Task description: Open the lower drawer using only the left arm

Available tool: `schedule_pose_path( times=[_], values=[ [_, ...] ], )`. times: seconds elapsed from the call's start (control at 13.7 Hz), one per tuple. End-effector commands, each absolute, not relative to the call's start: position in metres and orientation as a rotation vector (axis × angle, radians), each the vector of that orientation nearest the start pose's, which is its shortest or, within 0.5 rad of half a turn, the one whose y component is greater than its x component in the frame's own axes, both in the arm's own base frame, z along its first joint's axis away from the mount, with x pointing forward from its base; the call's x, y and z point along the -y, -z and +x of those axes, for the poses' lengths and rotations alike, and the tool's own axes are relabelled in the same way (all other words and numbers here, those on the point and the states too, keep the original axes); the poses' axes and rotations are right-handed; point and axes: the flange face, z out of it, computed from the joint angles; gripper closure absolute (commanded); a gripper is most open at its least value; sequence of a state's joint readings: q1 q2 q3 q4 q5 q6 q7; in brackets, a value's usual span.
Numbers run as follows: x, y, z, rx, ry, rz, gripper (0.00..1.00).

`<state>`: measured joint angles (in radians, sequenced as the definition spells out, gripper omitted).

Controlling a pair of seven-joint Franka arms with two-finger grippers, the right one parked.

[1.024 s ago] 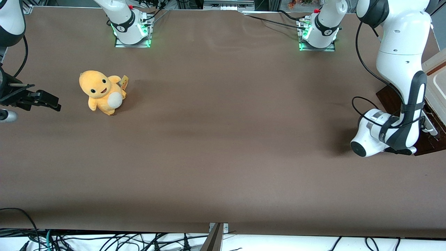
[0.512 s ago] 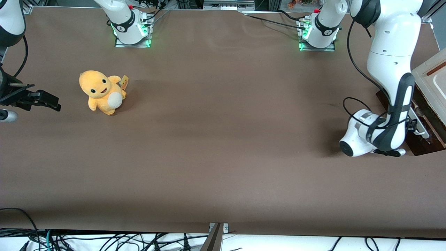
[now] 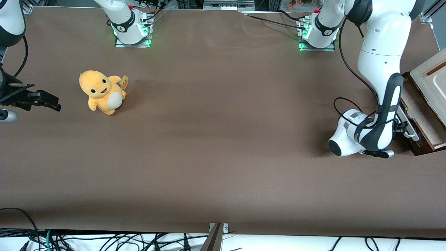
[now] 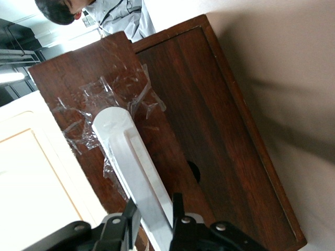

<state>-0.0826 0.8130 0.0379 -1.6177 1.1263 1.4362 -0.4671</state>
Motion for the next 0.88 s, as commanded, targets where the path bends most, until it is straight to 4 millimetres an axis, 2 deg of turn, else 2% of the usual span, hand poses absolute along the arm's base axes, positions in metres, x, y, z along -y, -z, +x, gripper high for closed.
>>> schedule_pose_path(
  times=[0.0, 0.07, 0.15, 0.22, 0.44, 0.66, 0.8],
  values=[
    [-0.048, -0.163, 0.619, -0.111, -0.624, -1.791, 0.51],
    [-0.048, -0.168, 0.624, -0.100, -0.612, -1.801, 0.28],
    [-0.046, -0.173, 0.629, -0.071, -0.606, -1.833, 0.00],
    [-0.042, -0.179, 0.633, -0.043, -0.608, -1.871, 0.00],
    [-0.028, -0.213, 0.655, 0.056, -0.574, -2.011, 0.00],
    [-0.002, -0.251, 0.672, 0.244, -0.602, -2.321, 0.00],
    [0.016, -0.304, 0.682, 0.408, -0.600, -2.591, 0.00]
  ],
)
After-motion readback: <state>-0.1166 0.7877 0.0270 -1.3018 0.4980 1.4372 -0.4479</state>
